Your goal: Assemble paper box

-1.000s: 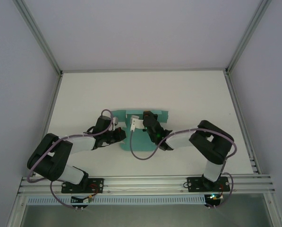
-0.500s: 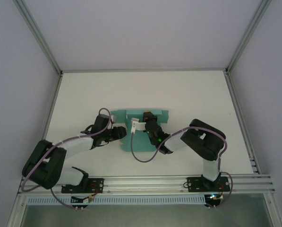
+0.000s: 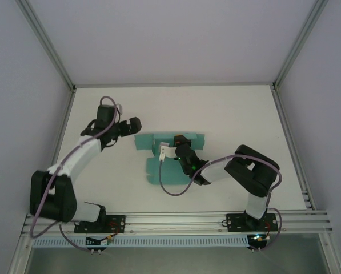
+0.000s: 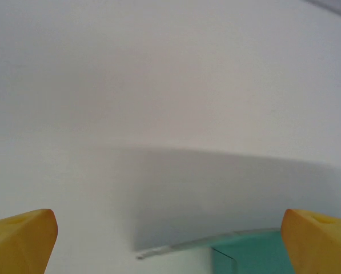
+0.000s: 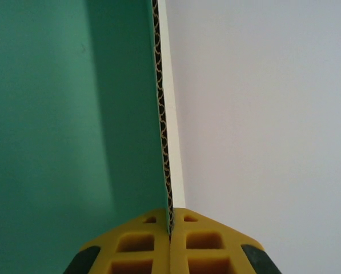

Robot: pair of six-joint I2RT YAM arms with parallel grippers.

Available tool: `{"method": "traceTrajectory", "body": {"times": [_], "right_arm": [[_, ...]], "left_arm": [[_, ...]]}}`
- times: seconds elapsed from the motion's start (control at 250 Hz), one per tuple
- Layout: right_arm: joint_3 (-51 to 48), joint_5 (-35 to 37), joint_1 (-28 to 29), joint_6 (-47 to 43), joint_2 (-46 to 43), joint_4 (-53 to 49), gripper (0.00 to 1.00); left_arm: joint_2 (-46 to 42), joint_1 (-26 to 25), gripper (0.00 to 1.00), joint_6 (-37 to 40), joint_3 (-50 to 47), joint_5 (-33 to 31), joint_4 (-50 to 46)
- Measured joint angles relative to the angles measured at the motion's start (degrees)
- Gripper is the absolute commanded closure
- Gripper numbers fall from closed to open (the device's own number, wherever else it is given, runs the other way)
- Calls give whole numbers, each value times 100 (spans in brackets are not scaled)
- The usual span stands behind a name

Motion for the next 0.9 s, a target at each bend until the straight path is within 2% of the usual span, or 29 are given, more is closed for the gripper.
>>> {"method": "traceTrajectory", "body": {"times": [0.116, 0.216, 0.463, 0.507, 0.571, 0.651, 0.902], "right_arm": [[0, -15, -20, 87, -26, -109, 100], [0, -17, -35, 131, -26, -111, 100], [20, -17, -66, 179, -4, -133, 100], [39, -26, -83, 216, -4, -179, 100], [66, -35, -116, 269, -4, -240, 100], [76, -39, -168, 306, -4, -282, 100], [162, -48, -197, 444, -15, -579, 100]], "left_arm": [[444, 107, 0, 494, 46, 684, -70], [629, 87, 7, 925, 57, 1279, -109], [1305, 83, 35, 1445, 234, 2302, -133], [1322, 83, 45, 1517, 234, 2420, -138], [1309, 83, 64, 1534, 232, 2498, -146], [1287, 83, 100, 1598, 221, 2533, -144], [874, -267, 100, 1639, -13, 2363, -234]]}}
